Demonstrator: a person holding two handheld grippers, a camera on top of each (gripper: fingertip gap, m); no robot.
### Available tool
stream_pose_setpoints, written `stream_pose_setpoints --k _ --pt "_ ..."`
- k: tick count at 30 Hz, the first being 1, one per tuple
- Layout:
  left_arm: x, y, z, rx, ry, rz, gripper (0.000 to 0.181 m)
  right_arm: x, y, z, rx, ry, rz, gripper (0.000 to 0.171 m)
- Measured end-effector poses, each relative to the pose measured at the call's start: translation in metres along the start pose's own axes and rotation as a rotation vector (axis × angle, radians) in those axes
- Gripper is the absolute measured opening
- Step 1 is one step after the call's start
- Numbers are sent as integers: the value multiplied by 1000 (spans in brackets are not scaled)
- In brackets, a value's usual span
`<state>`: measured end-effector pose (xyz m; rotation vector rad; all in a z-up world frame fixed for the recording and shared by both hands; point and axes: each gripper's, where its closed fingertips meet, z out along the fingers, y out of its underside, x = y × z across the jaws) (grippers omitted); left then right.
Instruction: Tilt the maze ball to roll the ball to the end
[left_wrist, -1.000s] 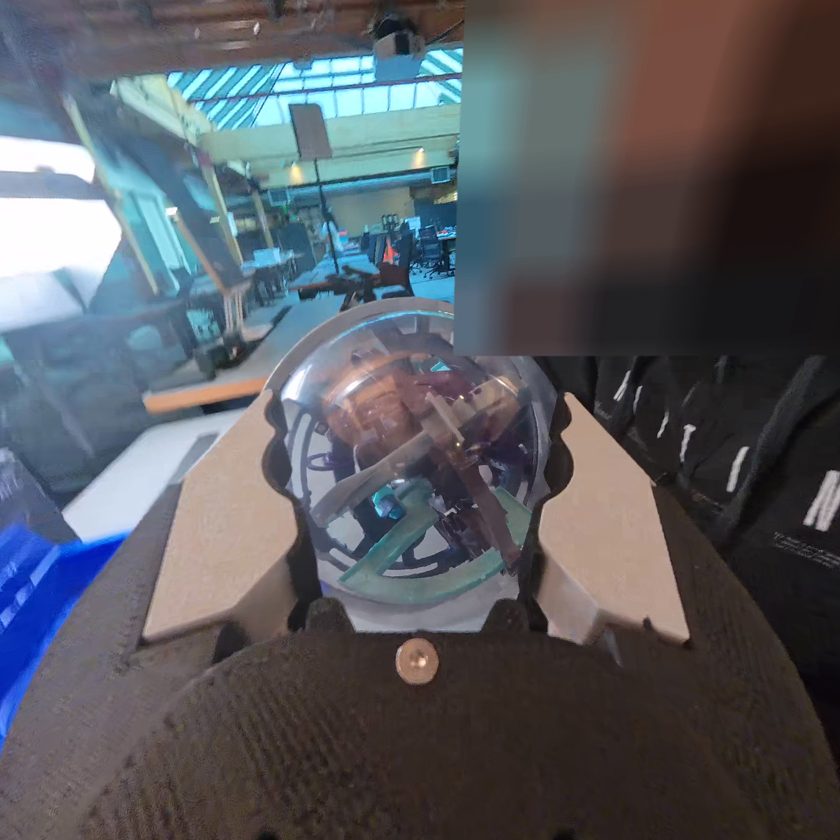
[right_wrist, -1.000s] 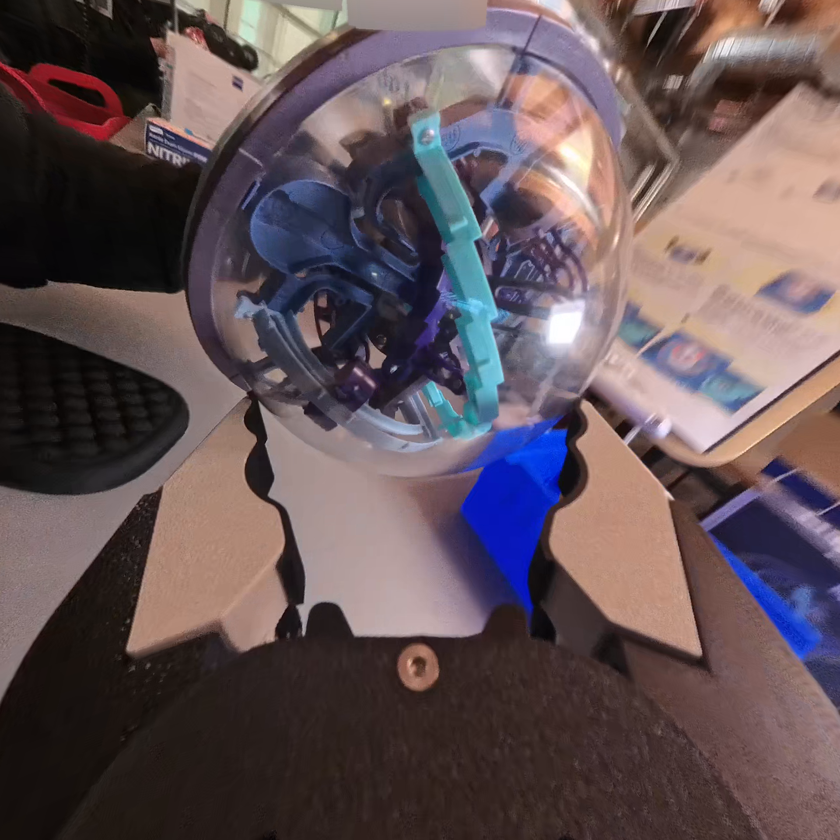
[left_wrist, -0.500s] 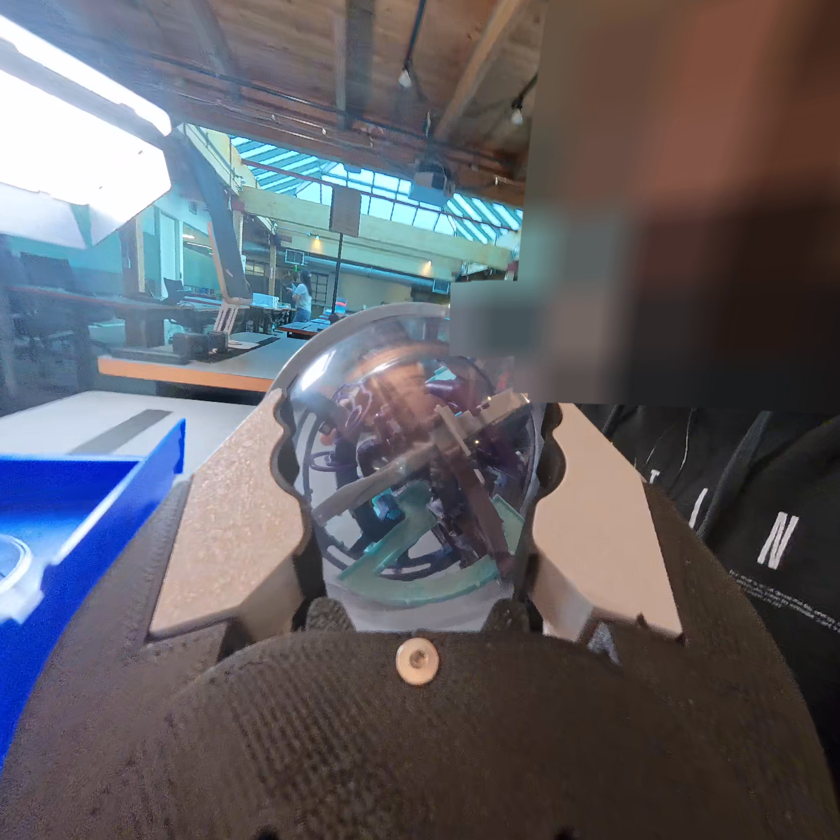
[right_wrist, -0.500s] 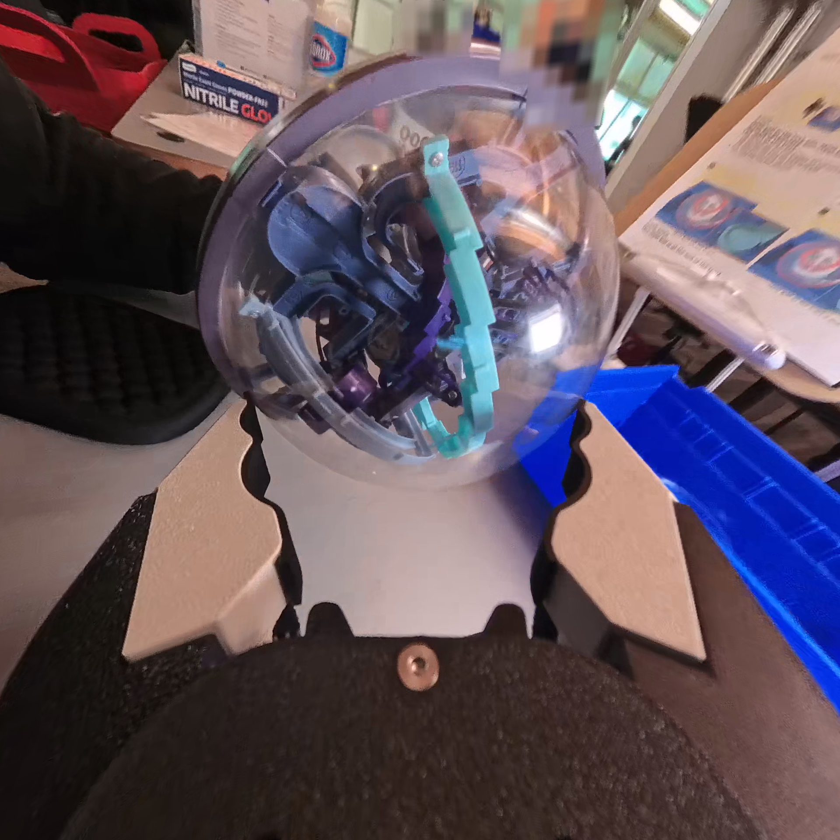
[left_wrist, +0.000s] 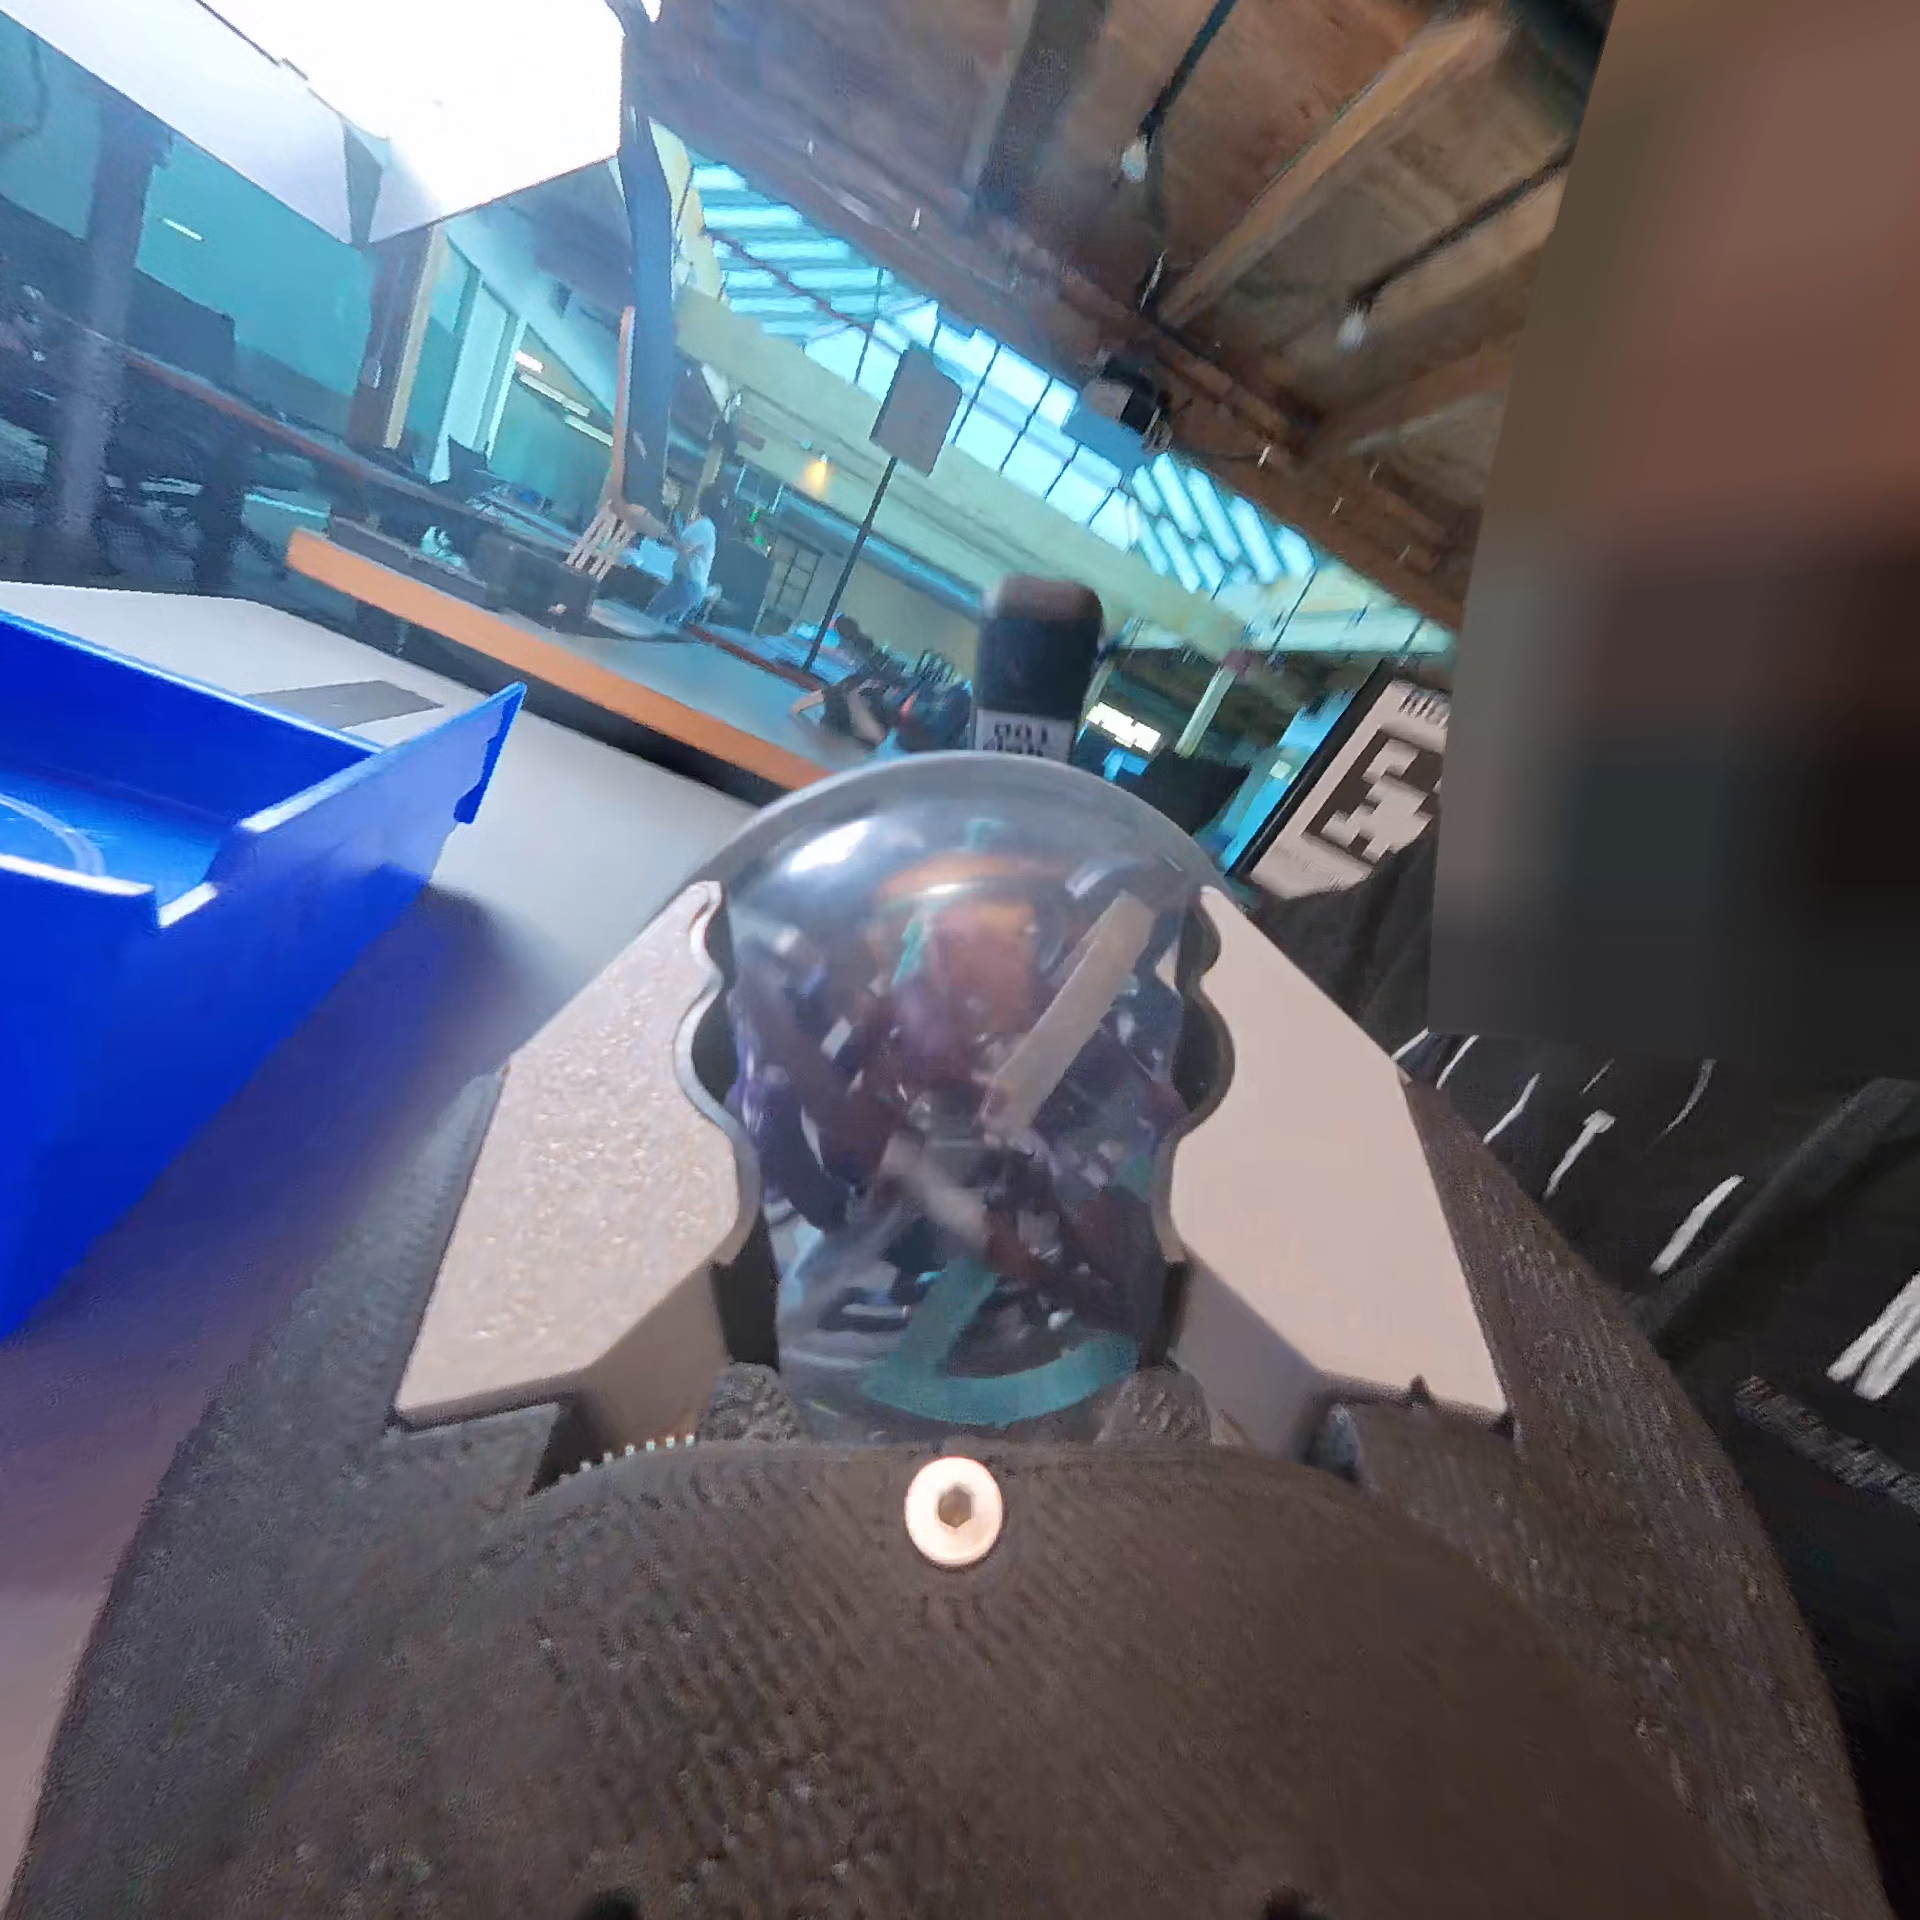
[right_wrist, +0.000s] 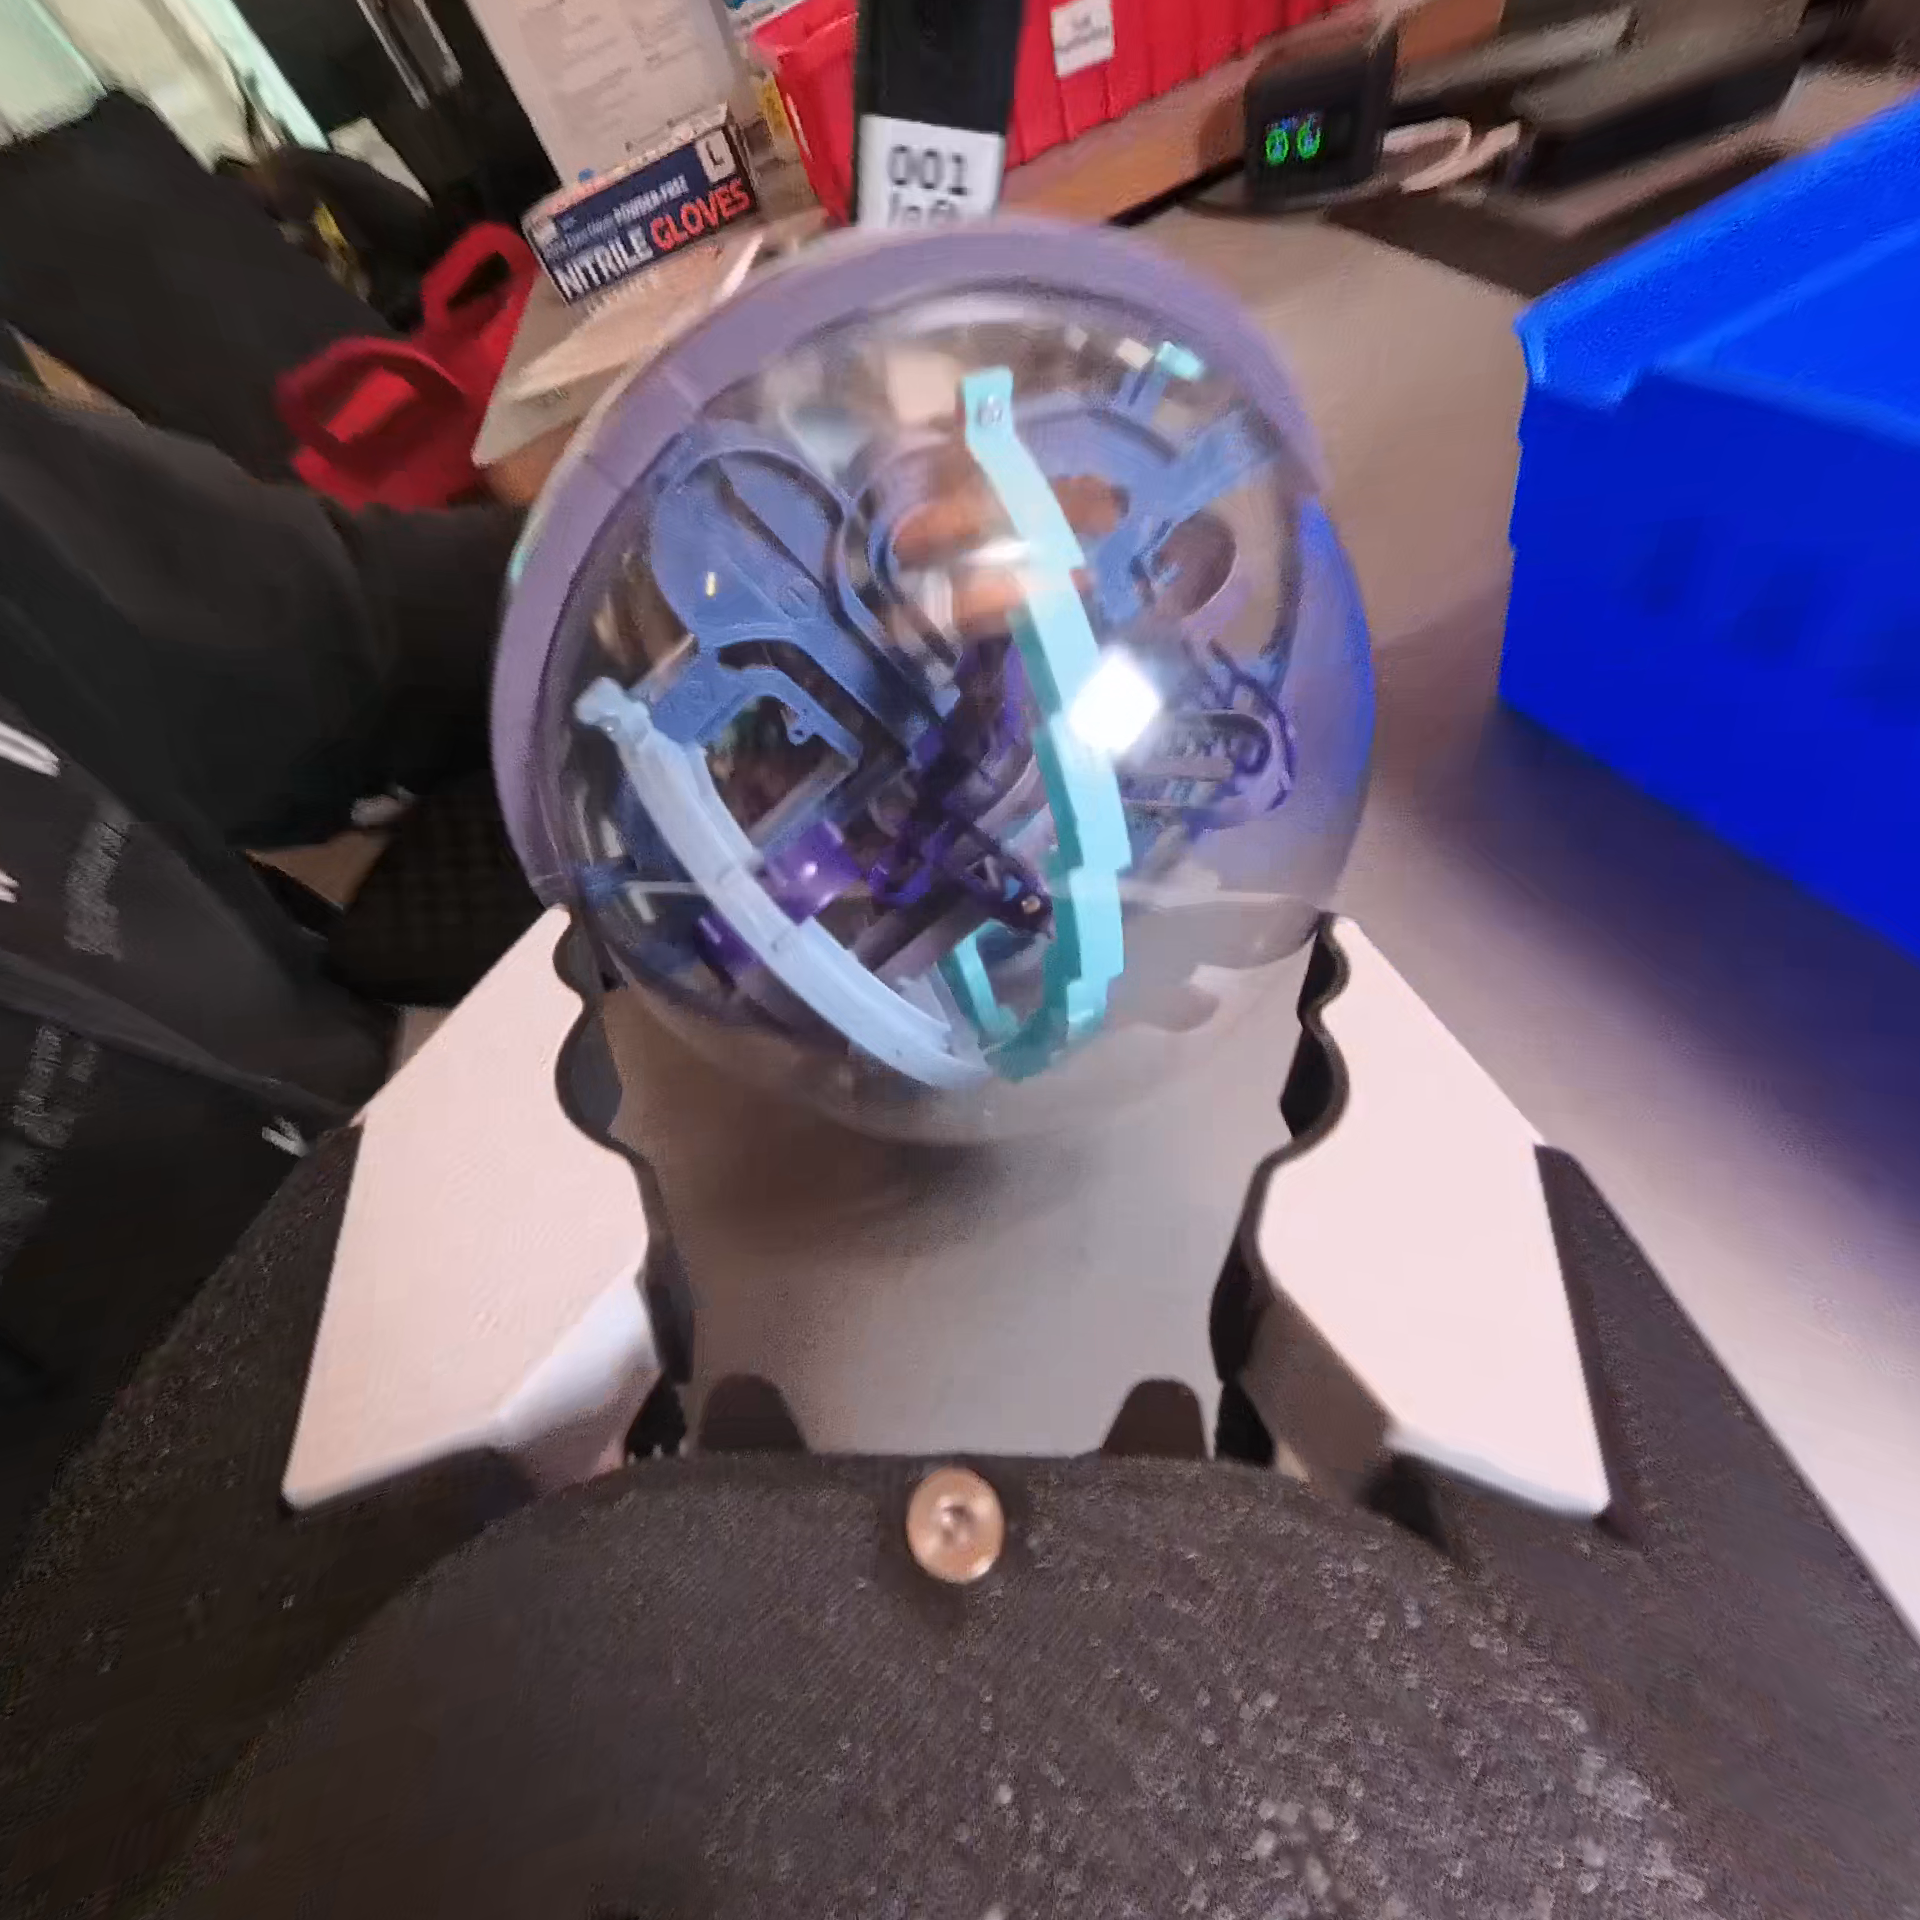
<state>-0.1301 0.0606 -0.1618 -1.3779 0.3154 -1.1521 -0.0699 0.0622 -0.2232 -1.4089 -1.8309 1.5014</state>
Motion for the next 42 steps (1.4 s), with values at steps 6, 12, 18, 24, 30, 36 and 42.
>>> stream_pose_setpoints --k 6,12,18,24,30,36,42 --pt "-1 2 1 -67 -94 133 94 6 -10 -12 80 -108 285 125" --pt "19 8 14 -219 -200 340 116 18 -28 -24 176 14 301 102" --pt "17 31 9 -254 -245 239 123 -32 -47 -18 200 110 -178 92" --pt "18 36 -22 -228 -204 258 116 -22 -55 -45 301 77 -141 85" --pt "23 38 -39 -231 -155 297 112 30 4 -40 146 37 149 66" --pt "31 39 -48 -207 -102 354 101 -5 30 -13 27 -257 352 41" --pt "35 34 -53 -149 -95 342 95 -15 36 -7 20 -310 374 19"
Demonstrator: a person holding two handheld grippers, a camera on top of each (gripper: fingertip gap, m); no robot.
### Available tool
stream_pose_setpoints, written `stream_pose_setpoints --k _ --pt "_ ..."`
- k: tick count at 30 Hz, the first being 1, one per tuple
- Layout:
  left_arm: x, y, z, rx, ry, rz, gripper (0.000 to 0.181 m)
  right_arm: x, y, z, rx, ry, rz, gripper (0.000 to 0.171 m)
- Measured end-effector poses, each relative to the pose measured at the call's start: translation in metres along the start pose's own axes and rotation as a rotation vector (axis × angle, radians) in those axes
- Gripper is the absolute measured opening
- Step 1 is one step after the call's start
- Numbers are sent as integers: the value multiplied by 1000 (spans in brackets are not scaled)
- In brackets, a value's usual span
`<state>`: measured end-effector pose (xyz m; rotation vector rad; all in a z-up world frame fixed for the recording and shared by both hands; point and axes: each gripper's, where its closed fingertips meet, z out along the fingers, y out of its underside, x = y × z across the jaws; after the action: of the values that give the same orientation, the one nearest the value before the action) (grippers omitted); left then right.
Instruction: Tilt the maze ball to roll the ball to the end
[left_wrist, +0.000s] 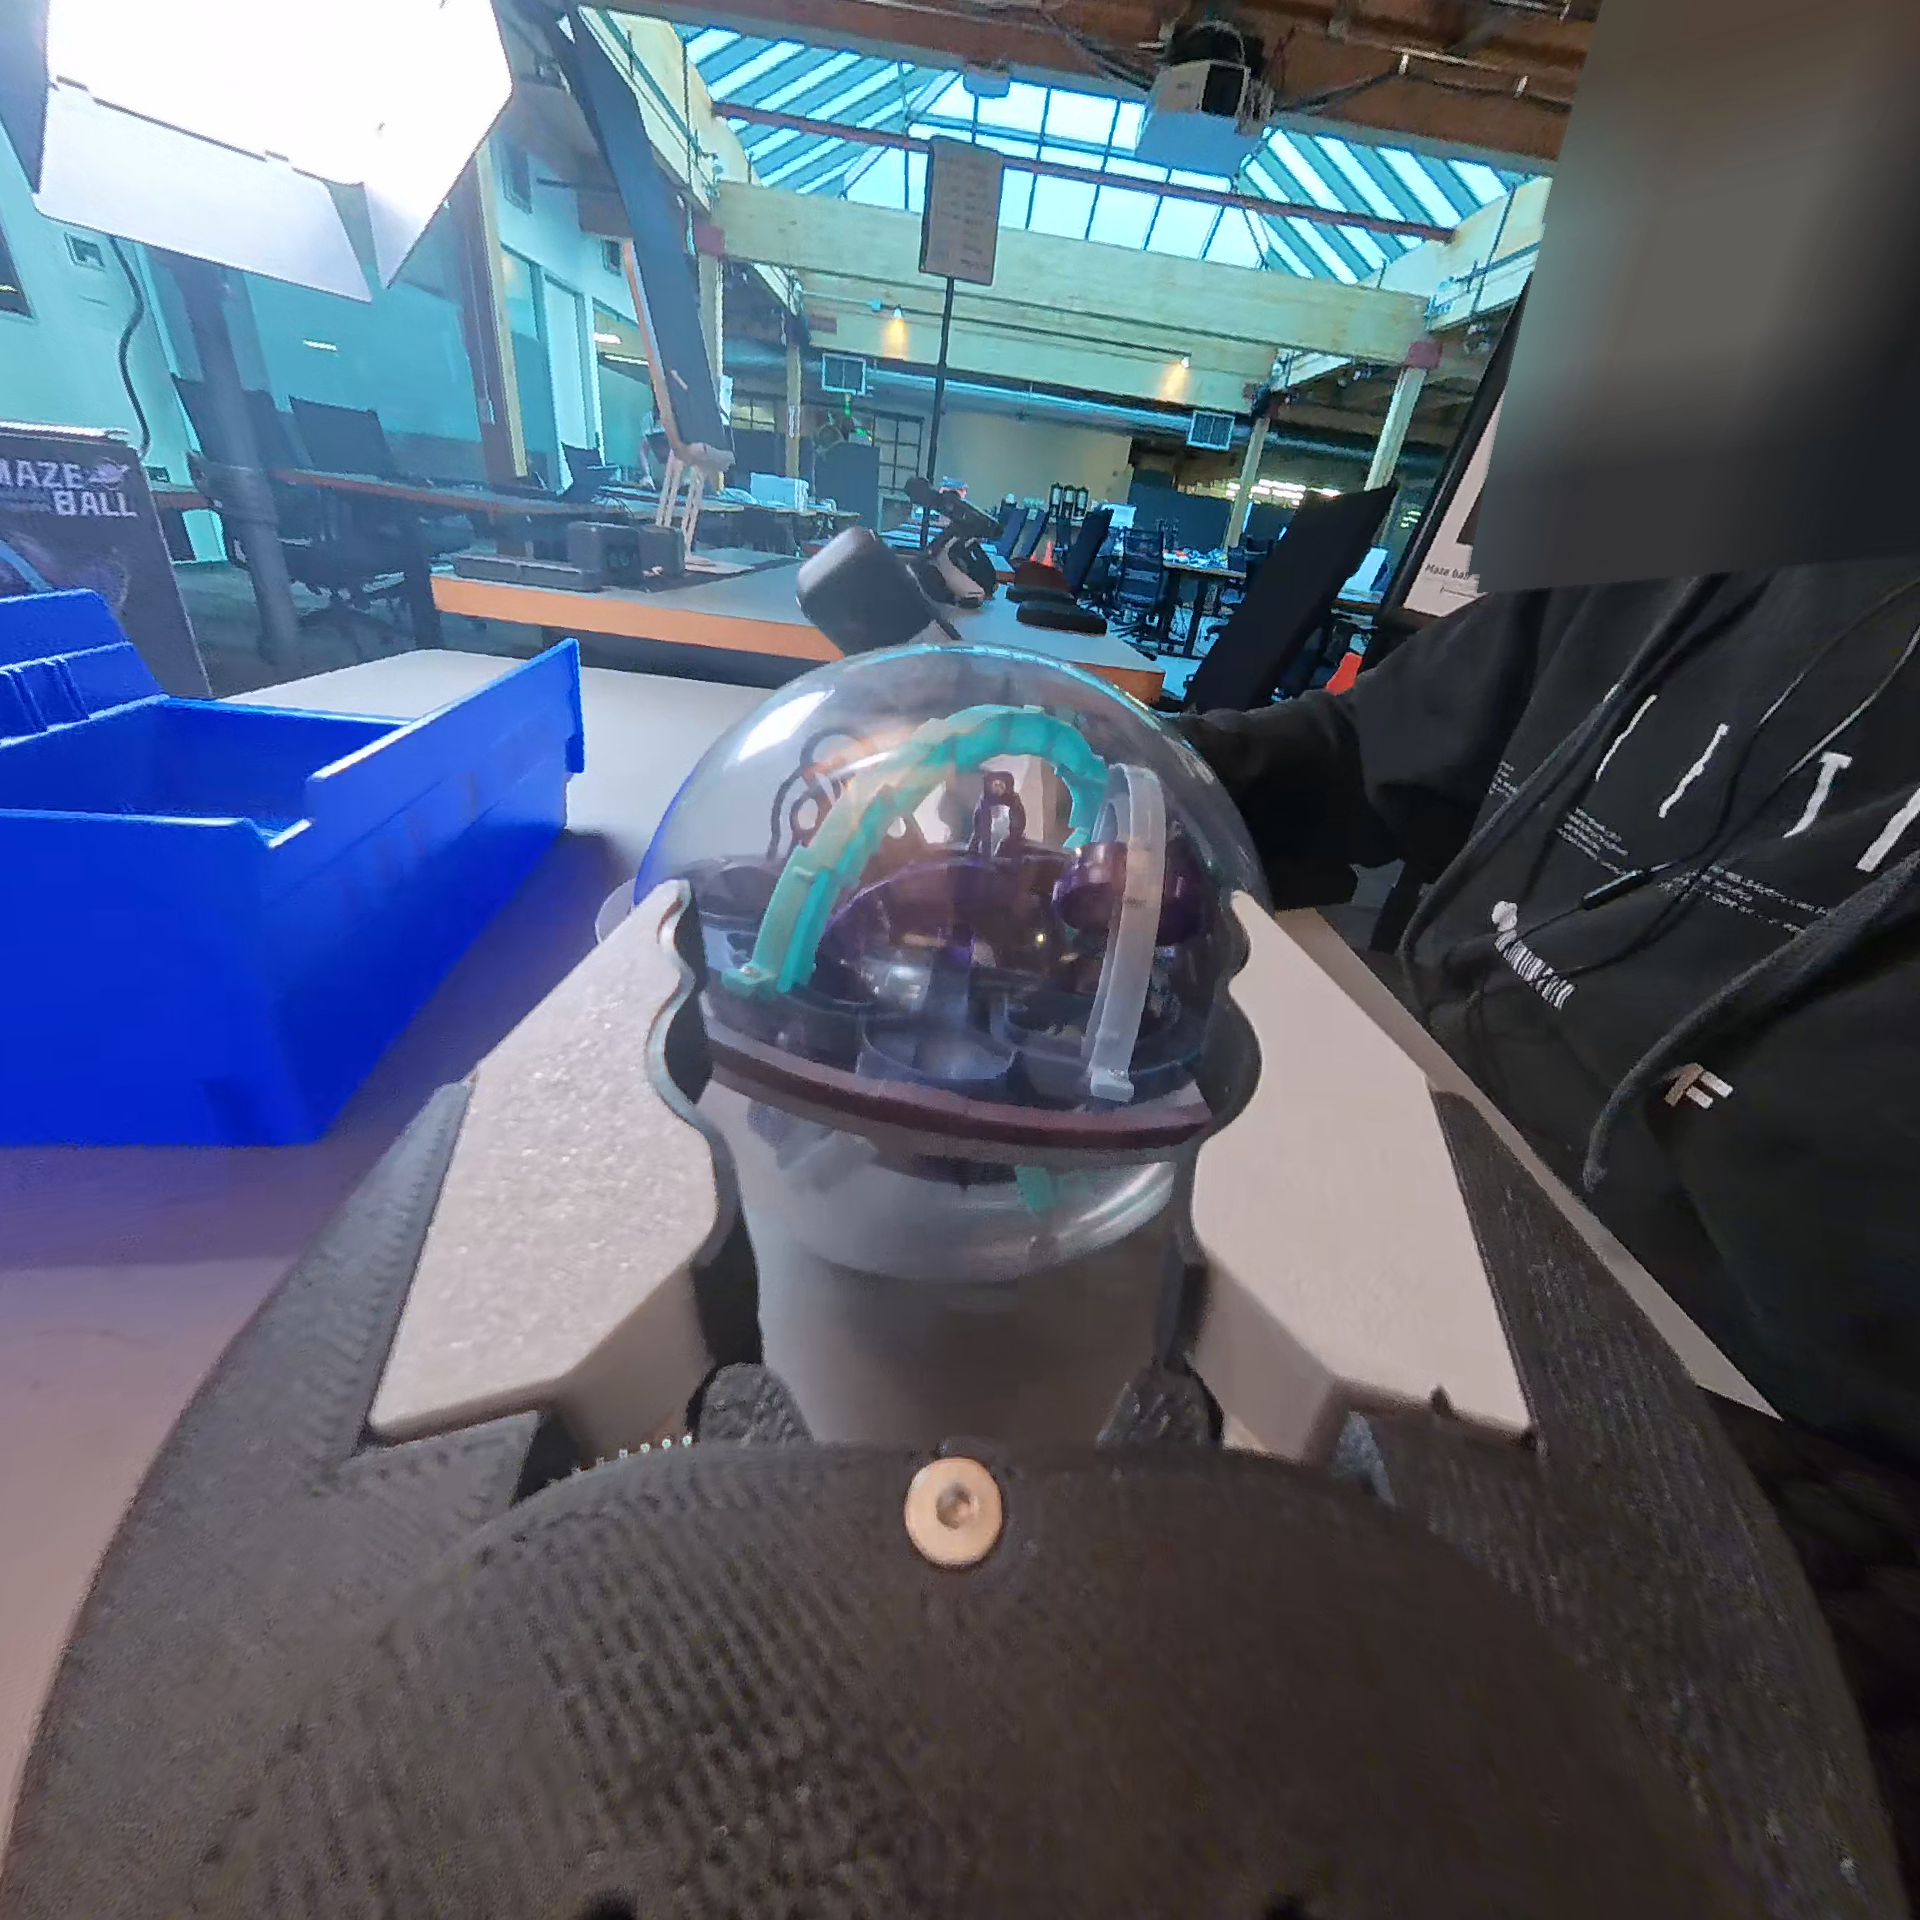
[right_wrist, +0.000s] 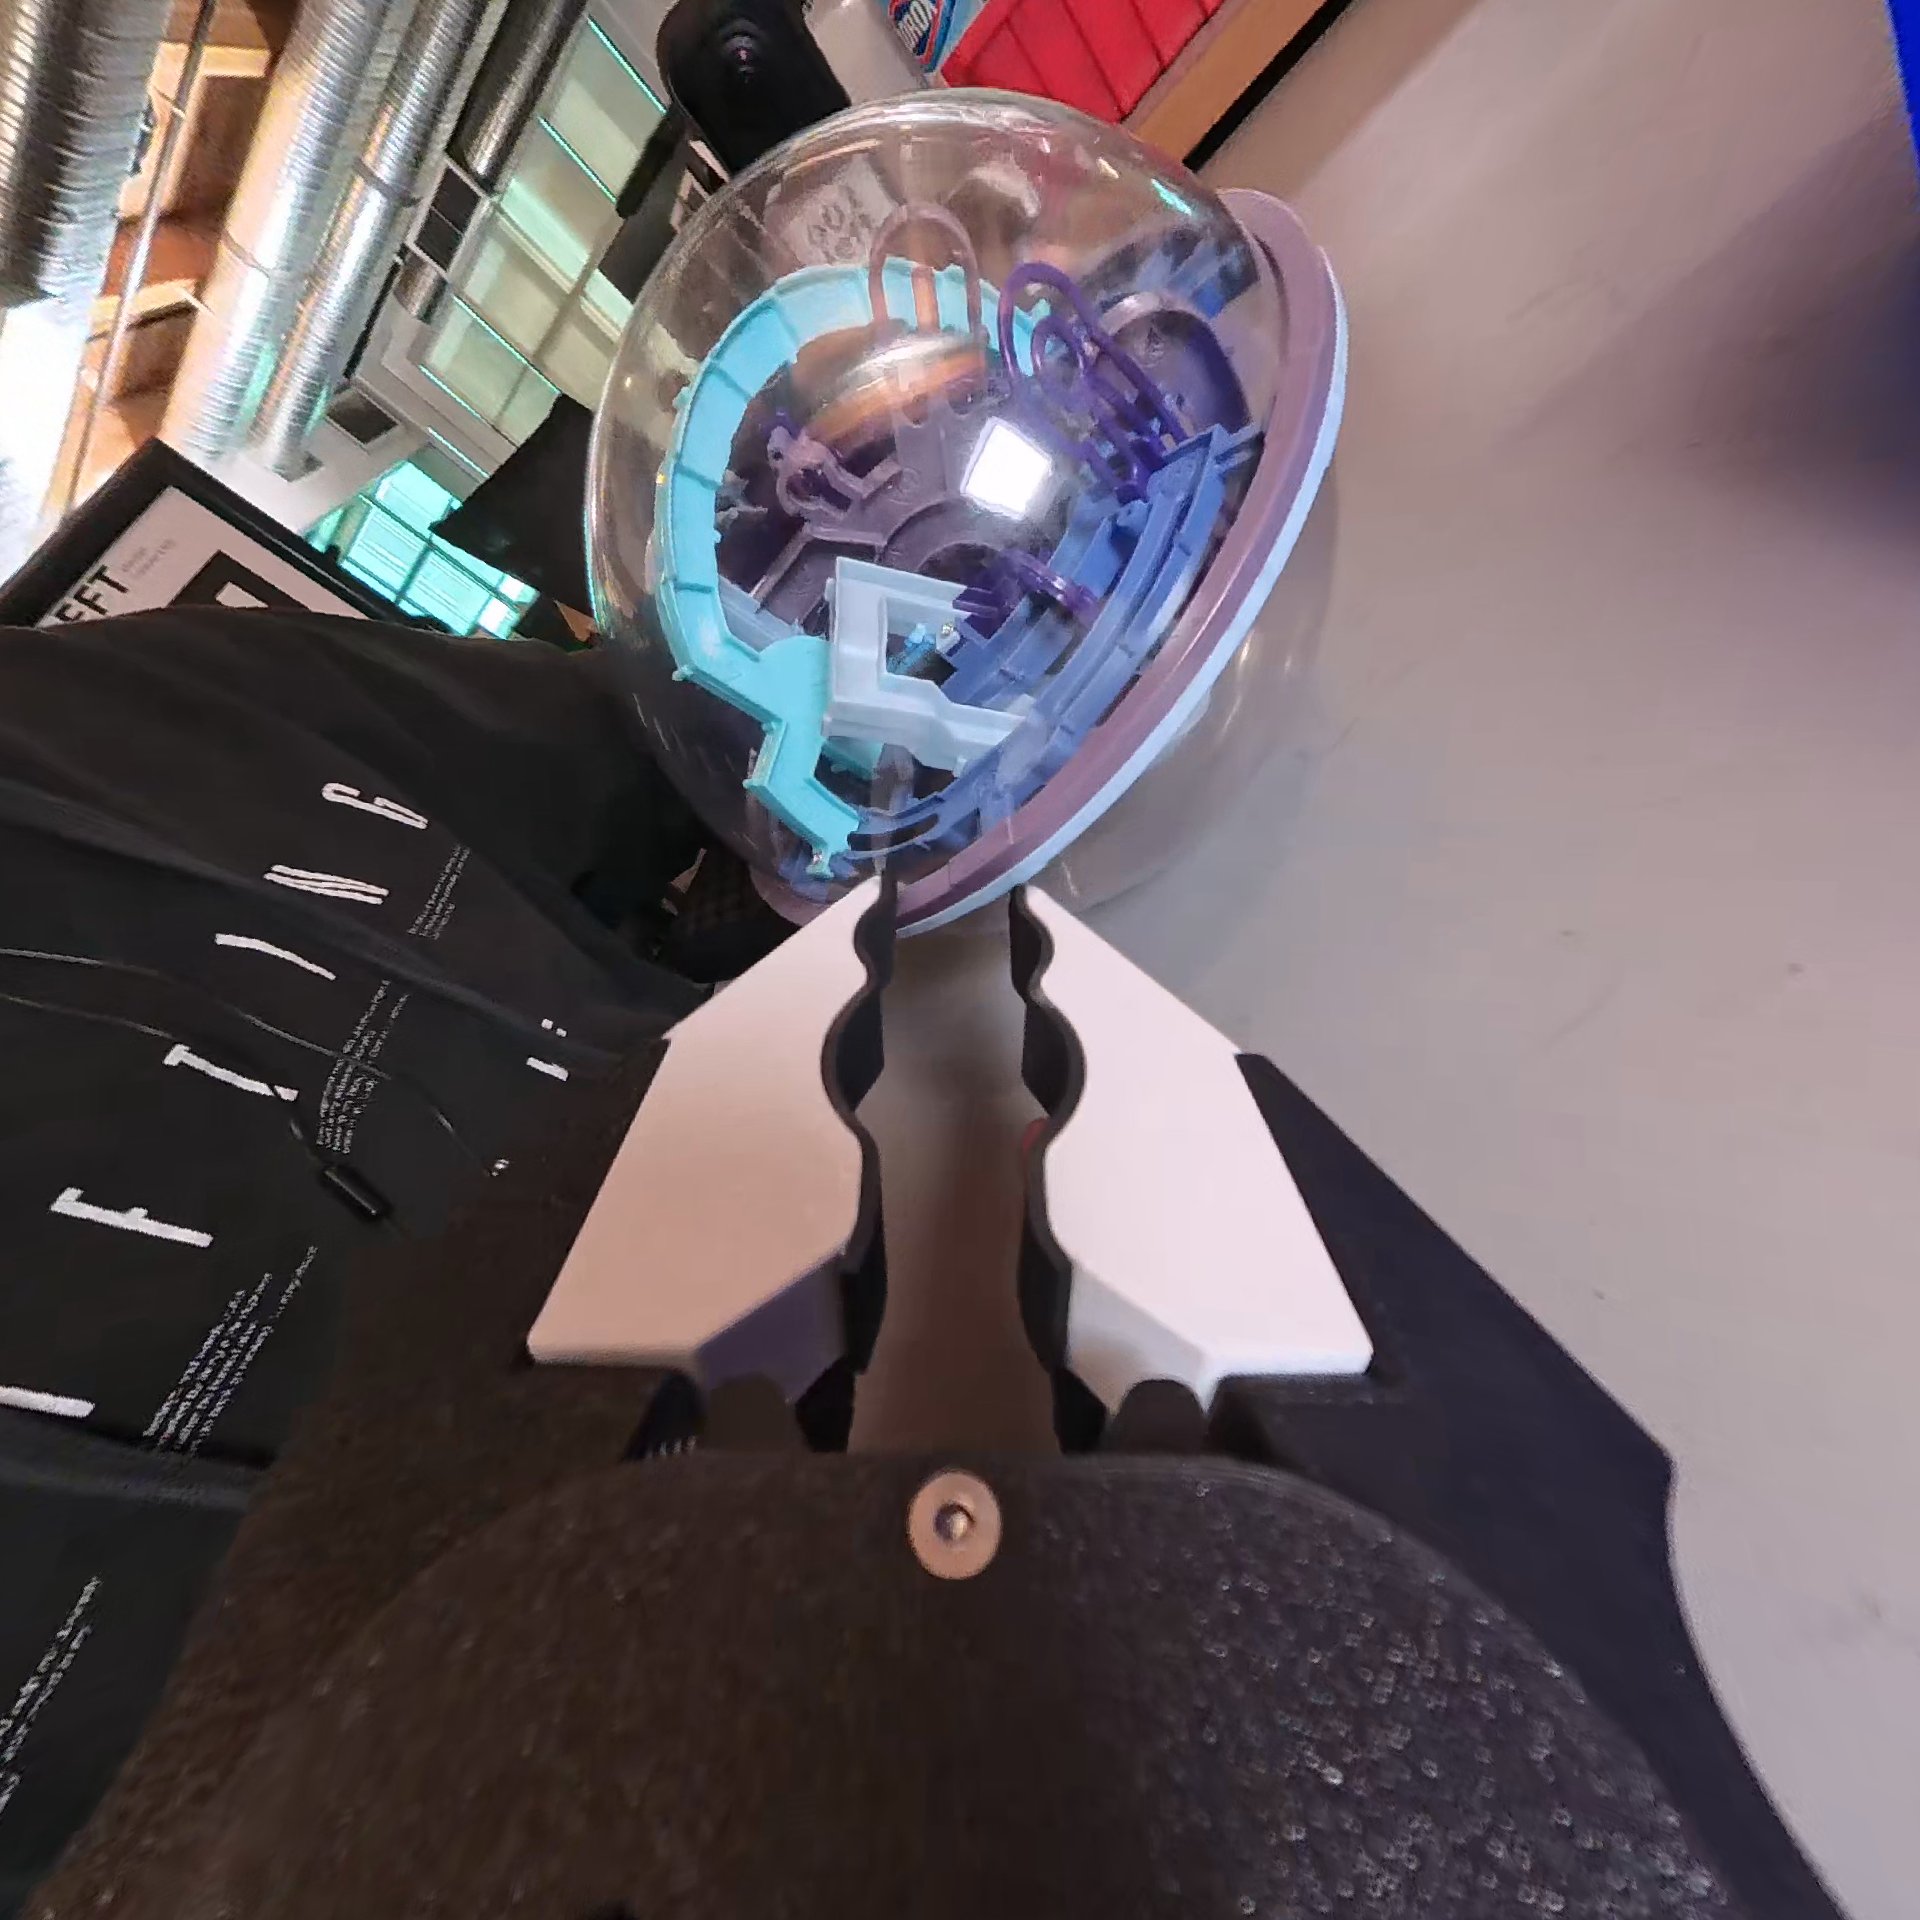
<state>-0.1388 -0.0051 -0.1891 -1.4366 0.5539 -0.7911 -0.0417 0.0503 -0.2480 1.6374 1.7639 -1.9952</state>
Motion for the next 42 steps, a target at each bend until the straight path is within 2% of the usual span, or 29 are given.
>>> stream_pose_setpoints --k 9,20,28,32,35,42 --pt "-10 -3 -3 26 -49 -44 88 5 -10 -4 81 -12 62 12" --pt "-28 3 -7 20 -91 -210 59 12 -20 -20 149 2 63 7" --pt "-37 4 -14 60 -36 -489 13 12 -17 -20 136 -11 98 6" --pt "-41 7 -13 71 -41 -598 0 15 -17 -22 142 -4 115 6" --pt "-43 8 -11 82 -58 -633 0 17 -18 -24 155 -3 122 6" --pt "-41 6 -6 66 -100 -557 0 21 -30 -34 227 20 79 6"
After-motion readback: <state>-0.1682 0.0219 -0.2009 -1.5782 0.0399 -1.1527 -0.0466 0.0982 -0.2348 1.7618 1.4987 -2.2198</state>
